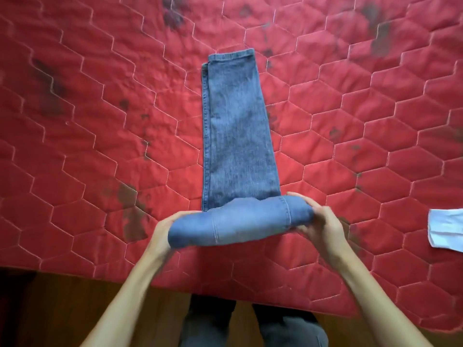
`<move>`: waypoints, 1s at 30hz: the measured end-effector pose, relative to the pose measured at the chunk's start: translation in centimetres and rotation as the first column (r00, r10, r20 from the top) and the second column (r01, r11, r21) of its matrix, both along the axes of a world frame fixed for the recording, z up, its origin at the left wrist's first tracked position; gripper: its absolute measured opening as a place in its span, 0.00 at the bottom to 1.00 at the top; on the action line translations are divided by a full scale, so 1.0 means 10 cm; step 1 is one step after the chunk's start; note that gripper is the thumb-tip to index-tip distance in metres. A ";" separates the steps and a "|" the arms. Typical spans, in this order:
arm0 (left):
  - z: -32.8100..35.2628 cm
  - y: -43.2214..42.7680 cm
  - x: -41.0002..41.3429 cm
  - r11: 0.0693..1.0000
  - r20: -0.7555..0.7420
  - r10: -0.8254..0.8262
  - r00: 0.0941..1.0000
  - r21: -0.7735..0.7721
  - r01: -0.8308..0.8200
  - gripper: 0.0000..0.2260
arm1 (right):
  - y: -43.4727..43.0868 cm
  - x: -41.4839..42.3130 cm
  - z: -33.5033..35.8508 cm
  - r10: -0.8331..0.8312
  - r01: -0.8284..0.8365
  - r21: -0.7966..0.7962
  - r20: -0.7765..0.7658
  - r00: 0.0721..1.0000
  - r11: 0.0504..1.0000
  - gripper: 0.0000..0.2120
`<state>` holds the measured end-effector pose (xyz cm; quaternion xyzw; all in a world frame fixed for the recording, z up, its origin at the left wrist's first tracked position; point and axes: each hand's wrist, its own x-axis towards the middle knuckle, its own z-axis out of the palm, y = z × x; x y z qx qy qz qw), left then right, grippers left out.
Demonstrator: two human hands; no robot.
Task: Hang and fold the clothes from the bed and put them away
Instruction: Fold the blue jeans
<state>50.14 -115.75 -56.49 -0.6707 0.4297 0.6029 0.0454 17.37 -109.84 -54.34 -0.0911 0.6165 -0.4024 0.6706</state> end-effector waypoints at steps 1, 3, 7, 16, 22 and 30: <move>-0.06 -0.08 0.00 0.996 0.038 0.084 0.996 -0.029 -0.083 0.16 | -0.12 -0.01 -0.05 -0.019 0.019 0.024 -0.006 1.000 1.000 0.25; -0.12 -0.24 -0.12 0.989 0.062 0.083 0.995 -0.125 -0.075 0.10 | -0.33 0.00 -0.15 0.060 -0.049 0.075 -0.167 0.984 0.996 0.20; -0.35 -0.47 -0.30 0.983 0.080 0.155 0.985 -0.116 -0.145 0.05 | -0.56 0.04 -0.48 0.369 -0.308 0.203 -0.467 0.804 0.929 0.16; -0.54 -0.31 -0.38 0.993 0.153 0.116 0.981 -0.019 -0.115 0.22 | -0.31 0.24 -0.66 0.496 -0.310 0.433 -0.427 0.756 0.846 0.29; -0.47 0.11 -0.26 0.989 0.176 0.032 0.984 0.135 -0.056 0.25 | 0.16 0.22 -0.63 0.591 -0.334 0.608 -0.284 0.755 0.720 0.29; -0.29 0.91 -0.03 0.969 0.122 0.096 0.988 0.215 -0.121 0.33 | 0.77 0.39 -0.12 0.584 -0.362 0.694 -0.103 0.805 0.622 0.20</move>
